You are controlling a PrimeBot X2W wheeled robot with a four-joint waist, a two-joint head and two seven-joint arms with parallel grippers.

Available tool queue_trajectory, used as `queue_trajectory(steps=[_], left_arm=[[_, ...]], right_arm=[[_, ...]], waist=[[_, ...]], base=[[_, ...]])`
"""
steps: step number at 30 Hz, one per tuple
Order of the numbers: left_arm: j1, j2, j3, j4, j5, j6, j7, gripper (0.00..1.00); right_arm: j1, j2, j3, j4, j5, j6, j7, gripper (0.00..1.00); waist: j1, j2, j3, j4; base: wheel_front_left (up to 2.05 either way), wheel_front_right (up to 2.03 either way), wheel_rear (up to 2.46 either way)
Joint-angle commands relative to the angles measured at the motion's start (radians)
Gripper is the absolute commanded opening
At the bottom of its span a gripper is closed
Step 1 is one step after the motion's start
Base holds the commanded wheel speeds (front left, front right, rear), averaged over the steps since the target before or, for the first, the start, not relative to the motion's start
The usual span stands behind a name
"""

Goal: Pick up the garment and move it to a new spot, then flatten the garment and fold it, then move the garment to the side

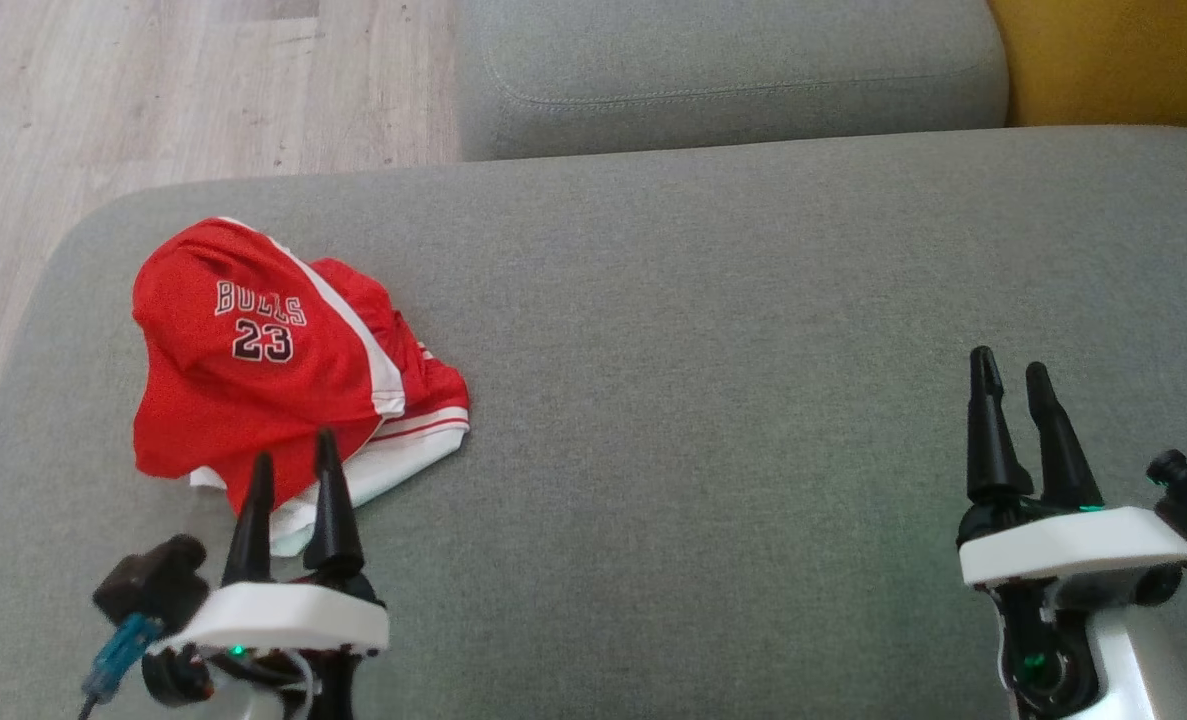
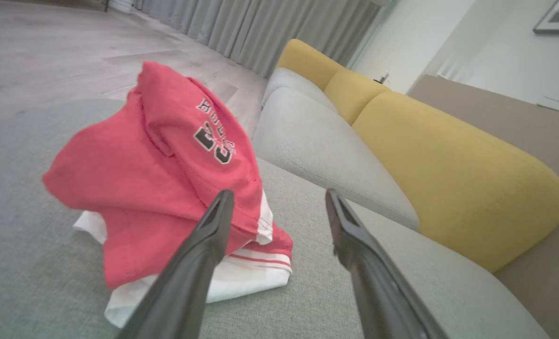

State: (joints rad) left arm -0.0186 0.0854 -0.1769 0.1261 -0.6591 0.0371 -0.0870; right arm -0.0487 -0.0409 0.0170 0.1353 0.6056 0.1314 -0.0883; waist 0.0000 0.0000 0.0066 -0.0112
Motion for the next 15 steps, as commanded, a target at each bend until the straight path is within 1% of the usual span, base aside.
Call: queue_trajectory(steps=[1,15], left_arm=[[-0.067,0.021,-0.002,-0.031,0.038,0.011,-0.014,1.00],[-0.132,0.120,-0.185,0.002,0.258,0.138,-0.055,1.00]], right_arm=[[-0.040,-0.007,0.018,-0.049,-0.043,0.000,-0.013,1.00],[-0.037,-0.007,0.045,-0.041,-0.273,-0.001,-0.054,1.00]], waist=[[0.0000,0.0000,0.000,-0.001],[0.0000,0.0000,0.002,0.000]], base=[[0.00,0.00,0.00],[0.00,0.00,0.00]])
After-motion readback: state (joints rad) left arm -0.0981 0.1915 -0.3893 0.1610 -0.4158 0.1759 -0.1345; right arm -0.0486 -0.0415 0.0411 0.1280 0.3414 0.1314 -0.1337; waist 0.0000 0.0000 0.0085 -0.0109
